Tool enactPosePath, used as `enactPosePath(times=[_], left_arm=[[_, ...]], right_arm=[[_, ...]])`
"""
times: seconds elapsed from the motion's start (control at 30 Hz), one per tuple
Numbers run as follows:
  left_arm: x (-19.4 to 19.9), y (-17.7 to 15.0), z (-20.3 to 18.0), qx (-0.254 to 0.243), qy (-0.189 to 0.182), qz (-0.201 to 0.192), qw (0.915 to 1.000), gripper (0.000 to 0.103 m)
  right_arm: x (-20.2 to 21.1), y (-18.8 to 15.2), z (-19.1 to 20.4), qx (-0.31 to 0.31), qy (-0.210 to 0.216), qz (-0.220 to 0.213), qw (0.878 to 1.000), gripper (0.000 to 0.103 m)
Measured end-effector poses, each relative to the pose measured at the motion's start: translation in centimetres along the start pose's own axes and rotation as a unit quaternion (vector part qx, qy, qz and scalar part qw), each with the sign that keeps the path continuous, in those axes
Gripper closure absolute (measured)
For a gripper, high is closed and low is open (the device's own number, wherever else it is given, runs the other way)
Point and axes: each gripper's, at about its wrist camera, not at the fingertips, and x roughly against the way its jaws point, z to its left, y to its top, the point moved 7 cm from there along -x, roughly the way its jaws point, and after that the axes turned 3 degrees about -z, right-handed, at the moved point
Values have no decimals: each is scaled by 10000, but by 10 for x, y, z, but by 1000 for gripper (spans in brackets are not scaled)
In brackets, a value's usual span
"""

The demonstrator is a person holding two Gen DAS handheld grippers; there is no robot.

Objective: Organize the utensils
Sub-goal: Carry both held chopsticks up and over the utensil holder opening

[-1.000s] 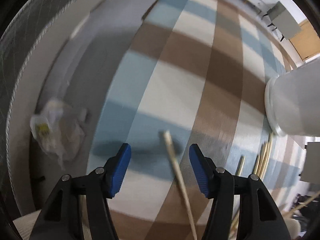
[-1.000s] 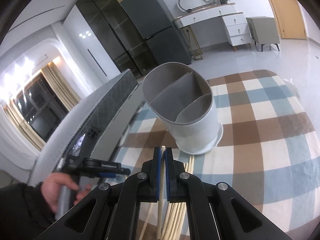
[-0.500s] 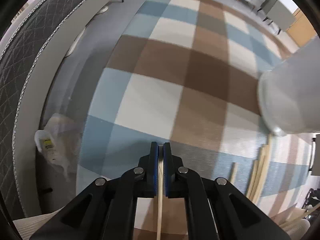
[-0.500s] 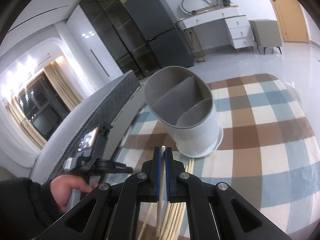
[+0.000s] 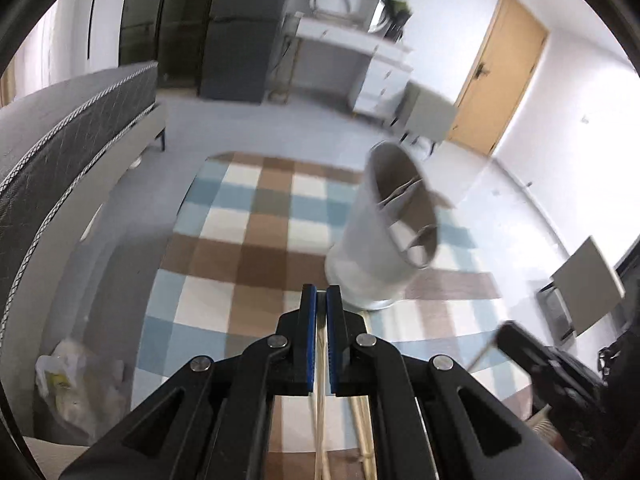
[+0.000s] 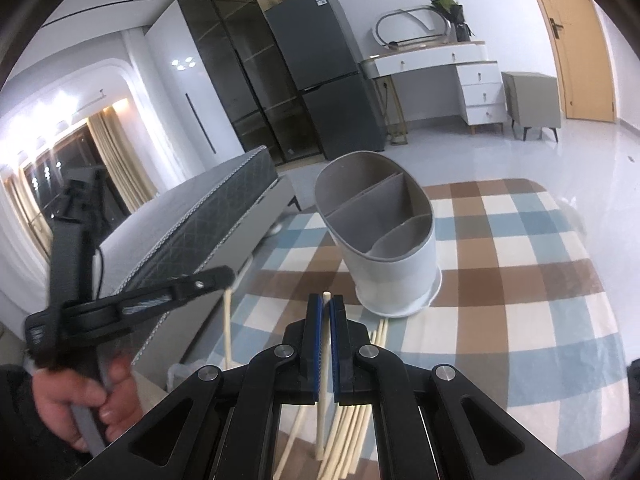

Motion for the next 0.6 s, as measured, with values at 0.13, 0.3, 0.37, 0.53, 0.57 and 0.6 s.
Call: enactPosePath(times=[0.13, 0.3, 0.37, 0.53, 0.57, 0.6], left_arm=[[13, 12, -4, 121, -197, -327, 9992, 103], [31, 30, -15, 153, -352, -795, 9961, 103], [36, 39, -21, 159, -406, -948, 9945, 103], [40, 69, -38, 101, -571, -1268, 9902, 103], [40, 78, -43, 62, -567, -1351, 9892, 103], [39, 87, -48, 38, -642, -1404, 9880, 103]], right_arm=[[5, 5, 0, -64, -84, -90, 9999, 100], [10, 9, 1, -111, -134, -155, 9997, 100], [15, 13, 3, -93, -133, -206, 9997, 100], [28, 34, 0, -150, -161, -429, 9988, 100], [29, 37, -1, -162, -176, -449, 9987, 100], [31, 43, -3, -192, -185, -495, 9984, 100]])
